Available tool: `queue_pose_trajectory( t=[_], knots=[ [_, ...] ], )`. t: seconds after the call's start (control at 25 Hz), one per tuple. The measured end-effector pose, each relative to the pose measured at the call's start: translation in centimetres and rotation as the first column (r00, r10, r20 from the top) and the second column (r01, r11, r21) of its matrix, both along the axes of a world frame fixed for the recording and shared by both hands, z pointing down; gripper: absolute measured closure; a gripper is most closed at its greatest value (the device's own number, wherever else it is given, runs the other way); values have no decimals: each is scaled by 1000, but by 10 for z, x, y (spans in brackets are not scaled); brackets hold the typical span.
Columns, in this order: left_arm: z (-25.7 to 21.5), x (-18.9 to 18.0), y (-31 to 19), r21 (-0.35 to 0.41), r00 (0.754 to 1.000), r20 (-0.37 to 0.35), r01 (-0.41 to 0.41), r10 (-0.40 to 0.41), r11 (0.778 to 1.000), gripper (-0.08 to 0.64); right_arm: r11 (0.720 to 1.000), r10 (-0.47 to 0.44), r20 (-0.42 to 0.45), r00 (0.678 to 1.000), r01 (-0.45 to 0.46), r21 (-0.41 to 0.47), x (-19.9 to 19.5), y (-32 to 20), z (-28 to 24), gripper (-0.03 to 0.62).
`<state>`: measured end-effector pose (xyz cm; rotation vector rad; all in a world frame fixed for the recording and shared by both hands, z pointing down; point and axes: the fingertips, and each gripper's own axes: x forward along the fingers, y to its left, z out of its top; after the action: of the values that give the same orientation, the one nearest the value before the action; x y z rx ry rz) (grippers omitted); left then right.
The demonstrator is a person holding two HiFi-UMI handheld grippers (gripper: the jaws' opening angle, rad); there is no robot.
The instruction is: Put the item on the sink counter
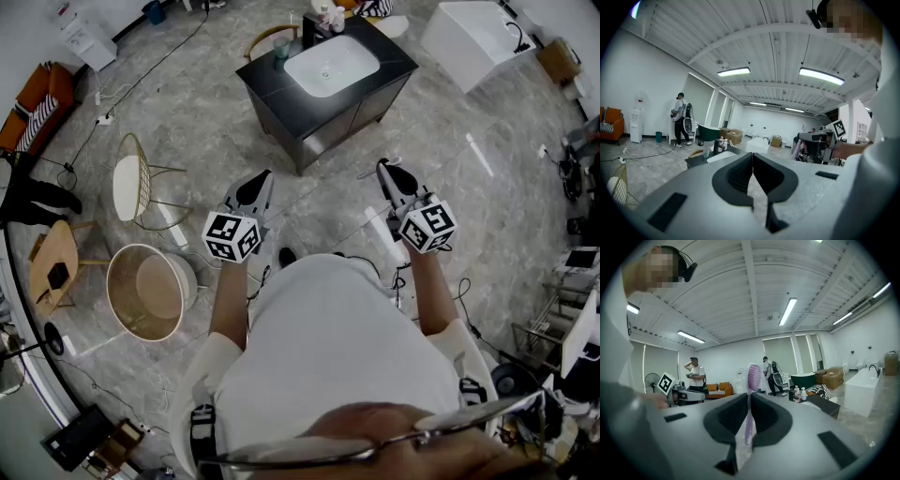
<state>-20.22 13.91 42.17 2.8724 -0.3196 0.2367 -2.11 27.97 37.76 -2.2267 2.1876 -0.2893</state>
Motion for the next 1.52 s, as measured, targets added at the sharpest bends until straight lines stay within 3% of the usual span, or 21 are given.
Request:
queue_pose_trajectory(
  t=[0.52, 1.24, 1.52],
  knots=[
    [-1, -9, -10, -1, 1000, -9, -17, 17, 1000, 555, 1000, -2, 10, 1000, 2, 11, -14, -10, -5, 565],
    [17, -55, -43, -15, 996, 10, -91, 92, 996, 555, 996, 87, 23, 996, -87, 6, -65, -35, 3, 565],
    [26, -51, -47, -36, 996, 13, -91, 92, 995, 555, 995, 95, 42, 995, -95, -11, -60, -39, 12, 565]
  ],
)
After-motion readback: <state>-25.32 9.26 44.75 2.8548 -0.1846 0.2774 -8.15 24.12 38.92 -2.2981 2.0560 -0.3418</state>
